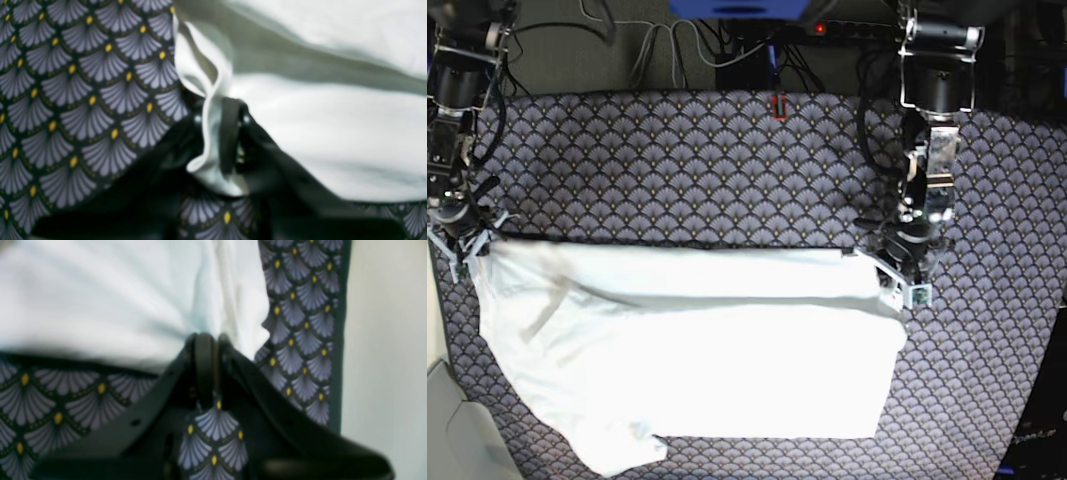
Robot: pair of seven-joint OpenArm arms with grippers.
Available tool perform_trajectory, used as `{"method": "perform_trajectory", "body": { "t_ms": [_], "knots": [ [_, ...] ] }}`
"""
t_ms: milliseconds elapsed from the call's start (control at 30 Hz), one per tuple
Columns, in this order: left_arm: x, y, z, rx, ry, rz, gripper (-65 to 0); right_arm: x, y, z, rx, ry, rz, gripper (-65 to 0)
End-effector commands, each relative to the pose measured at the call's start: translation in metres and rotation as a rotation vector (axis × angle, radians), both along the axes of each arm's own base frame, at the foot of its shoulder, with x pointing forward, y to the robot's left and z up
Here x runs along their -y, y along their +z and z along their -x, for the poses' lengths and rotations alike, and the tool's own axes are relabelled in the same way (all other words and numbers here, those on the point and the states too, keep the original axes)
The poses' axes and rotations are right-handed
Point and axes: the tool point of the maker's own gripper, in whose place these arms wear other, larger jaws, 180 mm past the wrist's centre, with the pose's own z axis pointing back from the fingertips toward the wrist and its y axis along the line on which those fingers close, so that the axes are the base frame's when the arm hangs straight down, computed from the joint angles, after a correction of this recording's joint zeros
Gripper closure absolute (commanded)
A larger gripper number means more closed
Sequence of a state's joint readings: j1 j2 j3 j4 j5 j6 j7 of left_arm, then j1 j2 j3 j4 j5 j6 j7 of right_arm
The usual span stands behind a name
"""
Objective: Fold the T-shirt properly
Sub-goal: 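Drag the folded edge back toward the robot with both grippers, flattening the shirt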
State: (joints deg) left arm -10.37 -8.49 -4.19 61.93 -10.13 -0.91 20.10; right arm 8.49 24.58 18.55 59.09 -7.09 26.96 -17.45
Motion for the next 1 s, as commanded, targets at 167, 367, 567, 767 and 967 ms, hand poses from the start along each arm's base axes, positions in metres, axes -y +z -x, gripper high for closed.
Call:
{"method": "perform_trajectory", "body": {
  "t_ms": [167,367,567,767,967],
  "knots": [
    [-0.016,0.03,0.004,0.032,-0.009,-0.055,-0.3,0.012,0.026,0.017,0.034,0.047,0.052,-1.0],
    [-0.009,0.038,0.023,-0.007,-0.038,-0.063,-0.3,0.007,0.025,0.04,0.01,0.082,0.091,-1.0],
    [-0.019,0.042,0.054,-0.036,-0.014,-0.067,-0.3,0.006,0.021,0.072,-0.019,0.085,0.108,-1.0],
    [-0.03,0.03,0.09,-0.101,0.006,-0.078,-0.3,0.001,0.022,0.097,-0.023,0.096,0.063,-1.0],
    [-0.037,0.026,0.127,-0.156,0.02,-0.091,-0.3,-0.011,0.015,0.122,-0.049,0.109,0.038,-1.0]
  ]
}}
